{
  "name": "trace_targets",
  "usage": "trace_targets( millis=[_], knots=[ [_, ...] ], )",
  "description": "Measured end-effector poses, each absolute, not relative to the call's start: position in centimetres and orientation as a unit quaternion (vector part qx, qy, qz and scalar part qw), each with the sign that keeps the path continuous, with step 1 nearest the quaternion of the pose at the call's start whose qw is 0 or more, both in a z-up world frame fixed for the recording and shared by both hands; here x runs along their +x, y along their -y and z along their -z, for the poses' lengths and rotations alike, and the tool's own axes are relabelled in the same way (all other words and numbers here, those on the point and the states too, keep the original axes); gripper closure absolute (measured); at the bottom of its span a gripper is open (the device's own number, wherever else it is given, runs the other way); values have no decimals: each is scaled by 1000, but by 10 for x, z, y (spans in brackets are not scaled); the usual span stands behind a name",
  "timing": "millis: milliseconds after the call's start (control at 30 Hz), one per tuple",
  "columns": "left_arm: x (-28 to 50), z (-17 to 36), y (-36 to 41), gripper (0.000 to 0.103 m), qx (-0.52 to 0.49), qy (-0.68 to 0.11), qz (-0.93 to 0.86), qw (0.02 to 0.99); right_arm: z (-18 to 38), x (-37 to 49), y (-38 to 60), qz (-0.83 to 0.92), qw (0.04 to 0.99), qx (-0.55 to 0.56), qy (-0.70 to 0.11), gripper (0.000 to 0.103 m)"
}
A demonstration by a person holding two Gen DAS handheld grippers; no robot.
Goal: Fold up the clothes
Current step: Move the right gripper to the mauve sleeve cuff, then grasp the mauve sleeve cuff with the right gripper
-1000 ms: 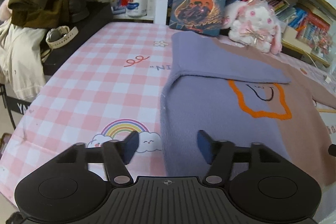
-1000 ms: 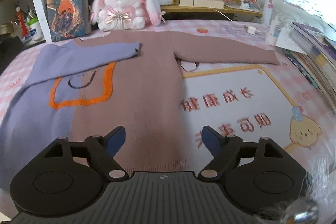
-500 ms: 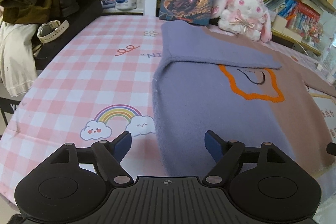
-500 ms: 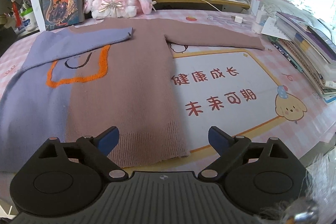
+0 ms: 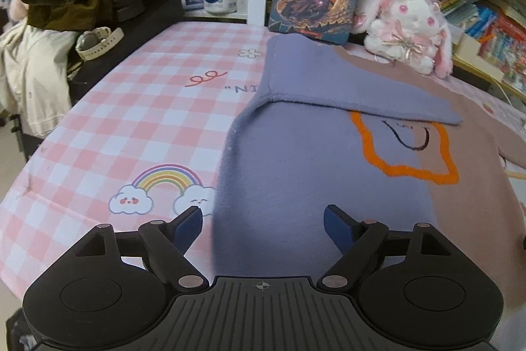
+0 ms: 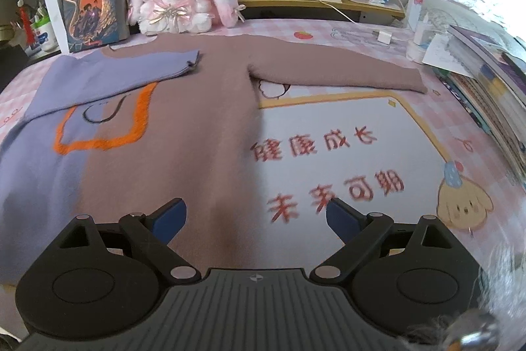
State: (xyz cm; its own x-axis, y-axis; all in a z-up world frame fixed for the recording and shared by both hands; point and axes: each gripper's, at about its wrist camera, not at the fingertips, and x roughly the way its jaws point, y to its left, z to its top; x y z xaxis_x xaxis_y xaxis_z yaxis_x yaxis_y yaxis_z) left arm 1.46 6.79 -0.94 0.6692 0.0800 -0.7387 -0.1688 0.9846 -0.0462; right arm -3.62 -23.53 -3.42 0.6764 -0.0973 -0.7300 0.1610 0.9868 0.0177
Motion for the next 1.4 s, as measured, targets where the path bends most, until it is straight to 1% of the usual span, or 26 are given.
trace_targets(
  millis=[167, 267, 600, 667, 967, 1267, 1367, 1400],
  knots=[
    [15, 9, -38, 19, -56, -400, -101, 909, 37, -10, 282, 51, 916, 48, -394, 11],
    [12, 10, -15, 17, -54, -402, -115, 907, 36, 6, 317, 51, 919, 63, -386, 10],
    [2, 13, 62, 14, -46, -409, -163, 897, 42, 47, 423, 63, 916, 93, -386, 10],
    [0, 13, 66, 12, -47, -413, -175, 893, 44, 54, 438, 66, 916, 96, -384, 10],
    [-8, 8, 81, 11, -36, -422, -206, 882, 54, 78, 487, 94, 907, 135, -388, 10],
    [-6, 7, 90, 11, -26, -430, -213, 877, 60, 88, 503, 99, 902, 159, -389, 10],
    [-7, 7, 91, 11, -25, -431, -217, 876, 61, 96, 505, 90, 904, 168, -382, 13],
    [-7, 7, 90, 11, -26, -431, -219, 875, 61, 98, 506, 83, 905, 176, -378, 16]
  ],
)
